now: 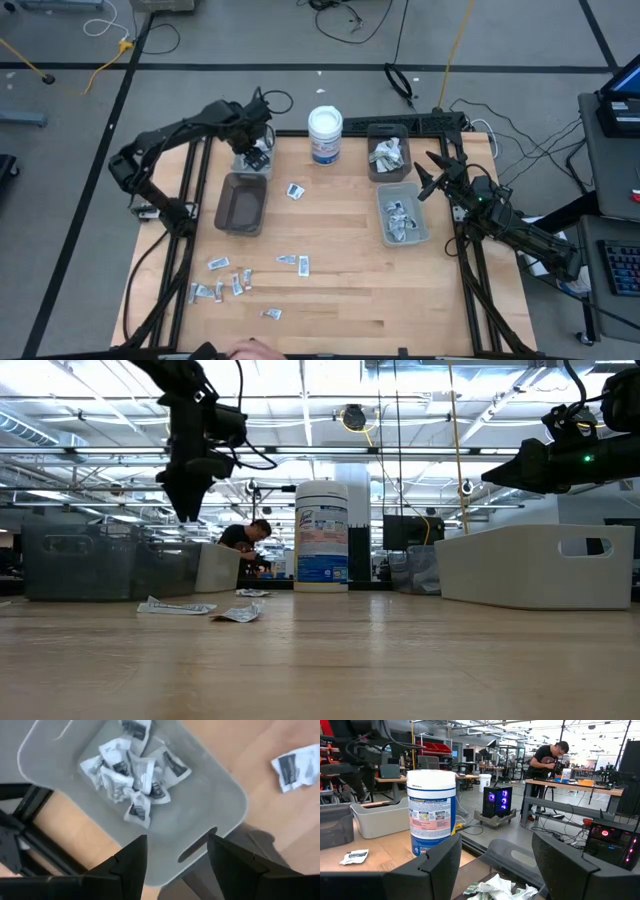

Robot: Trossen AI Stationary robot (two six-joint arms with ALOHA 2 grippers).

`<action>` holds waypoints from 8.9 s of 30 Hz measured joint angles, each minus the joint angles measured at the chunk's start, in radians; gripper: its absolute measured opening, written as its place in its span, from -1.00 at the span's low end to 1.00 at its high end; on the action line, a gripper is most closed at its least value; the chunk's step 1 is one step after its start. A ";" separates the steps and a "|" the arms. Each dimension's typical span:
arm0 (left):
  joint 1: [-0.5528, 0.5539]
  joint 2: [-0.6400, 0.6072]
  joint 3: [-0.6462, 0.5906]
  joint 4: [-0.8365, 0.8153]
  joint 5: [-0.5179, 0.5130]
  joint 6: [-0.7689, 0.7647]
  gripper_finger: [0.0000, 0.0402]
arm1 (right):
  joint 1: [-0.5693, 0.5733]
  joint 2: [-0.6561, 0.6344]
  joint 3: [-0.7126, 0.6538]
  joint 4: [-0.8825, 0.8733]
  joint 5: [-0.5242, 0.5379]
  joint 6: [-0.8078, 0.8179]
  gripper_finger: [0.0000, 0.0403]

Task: Pick & Place First Aid Supplies
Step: Put the gray towelette pack into the left gray bin, then put the orange ointment pack into the left black bin

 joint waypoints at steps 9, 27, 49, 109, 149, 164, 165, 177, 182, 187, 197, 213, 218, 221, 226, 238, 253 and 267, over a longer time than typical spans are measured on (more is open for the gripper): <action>-0.117 0.057 0.098 0.080 0.049 0.011 0.05 | 0.000 0.000 0.000 0.000 0.000 0.000 0.18; -0.258 0.316 0.240 0.079 0.157 0.109 0.05 | 0.000 0.000 0.000 0.000 0.000 0.000 0.18; -0.394 0.402 0.073 0.228 -0.060 0.105 0.05 | 0.000 0.000 0.000 0.000 0.000 0.000 0.18; -0.340 0.075 0.007 0.113 0.156 0.132 -1.00 | 0.000 0.000 0.000 0.000 0.000 0.000 0.18; 0.111 0.158 -0.013 0.166 -0.109 0.118 -1.00 | 0.000 0.000 0.000 0.000 0.000 0.000 0.18; 0.104 0.201 -0.039 0.214 -0.166 0.091 -0.65 | 0.000 0.000 0.000 0.000 0.000 0.000 0.18; 0.104 0.201 -0.039 0.214 -0.166 0.091 -0.57 | 0.000 0.000 0.000 0.000 0.000 0.000 0.18; 0.103 0.200 -0.027 0.190 -0.115 0.107 0.00 | 0.000 0.000 0.000 0.000 0.000 0.000 0.18; 0.088 0.200 0.040 0.068 -0.036 0.147 0.03 | 0.000 0.000 0.000 0.000 0.000 0.000 0.18; 0.064 0.200 0.115 -0.062 0.002 0.173 -0.02 | 0.000 0.000 0.000 0.000 0.000 0.000 0.18; 0.011 0.199 0.200 -0.185 0.052 0.209 -0.04 | 0.000 0.000 0.000 0.000 0.000 0.000 0.18; -0.346 0.199 0.200 -0.181 0.060 0.186 -0.08 | 0.000 0.000 0.000 0.000 0.000 0.000 0.18; -0.493 0.199 0.200 -0.181 0.060 0.176 -0.08 | 0.000 0.000 0.000 0.000 0.000 0.000 0.18; -0.581 0.199 0.200 -0.183 0.059 0.161 -0.06 | 0.000 0.000 0.000 0.000 0.000 0.000 0.18; -0.722 0.199 0.200 -0.180 0.059 0.134 -0.06 | 0.000 0.000 0.000 0.000 0.000 0.000 0.18; -0.970 0.199 0.200 -0.105 0.059 -0.034 -0.06 | 0.000 0.000 0.000 0.000 0.000 0.000 0.18; -0.999 0.388 0.196 0.007 0.035 -0.040 -0.06 | 0.000 0.000 0.000 0.000 0.000 0.000 0.18; -1.017 0.519 0.196 0.060 0.058 -0.078 -0.06 | 0.000 0.000 0.000 0.000 0.000 0.000 0.18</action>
